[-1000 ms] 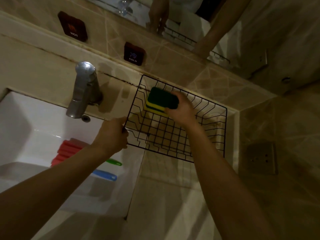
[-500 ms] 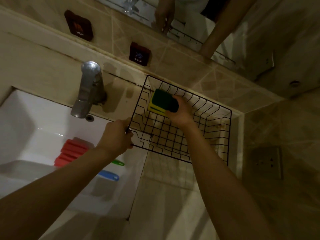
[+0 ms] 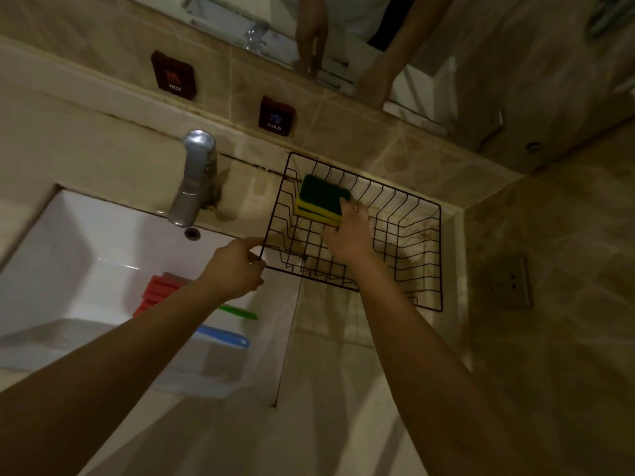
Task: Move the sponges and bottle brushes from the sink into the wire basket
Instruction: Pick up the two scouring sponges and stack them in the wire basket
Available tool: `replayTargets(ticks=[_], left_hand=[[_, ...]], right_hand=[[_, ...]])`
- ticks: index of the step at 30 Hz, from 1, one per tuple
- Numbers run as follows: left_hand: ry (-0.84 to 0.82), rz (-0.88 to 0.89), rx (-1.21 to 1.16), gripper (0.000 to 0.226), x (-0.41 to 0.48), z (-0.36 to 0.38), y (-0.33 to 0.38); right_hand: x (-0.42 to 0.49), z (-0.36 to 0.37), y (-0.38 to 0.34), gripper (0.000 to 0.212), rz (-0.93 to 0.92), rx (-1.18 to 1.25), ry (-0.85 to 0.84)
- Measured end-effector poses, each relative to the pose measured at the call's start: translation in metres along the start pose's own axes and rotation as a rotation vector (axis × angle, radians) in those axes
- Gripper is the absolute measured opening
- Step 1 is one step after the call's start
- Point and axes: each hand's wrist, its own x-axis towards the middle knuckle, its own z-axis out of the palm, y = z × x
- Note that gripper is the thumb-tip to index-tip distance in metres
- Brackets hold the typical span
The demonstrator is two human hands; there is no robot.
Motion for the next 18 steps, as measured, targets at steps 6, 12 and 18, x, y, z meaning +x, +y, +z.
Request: replayTargets(ticks=[6, 12, 18], left_hand=[[-0.053, -0.014, 0.027, 0.039, -0.037, -0.033, -0.023], [-0.048, -0.328, -0.407, 0.022, -0.077, -0.054, -0.092], [0.005, -0.717, -1.178, 0.020, -0.099, -0.031, -0.138]], right_hand=[[-0.091, -0.004, -0.037, 0.034, -0.119, 0.191, 0.232], [-0.177, 0.062, -0.083, 0.009, -0.182, 0.204, 0.105], [-0.189, 0.131, -0.093, 0.019, -0.058, 0.185, -0.233]])
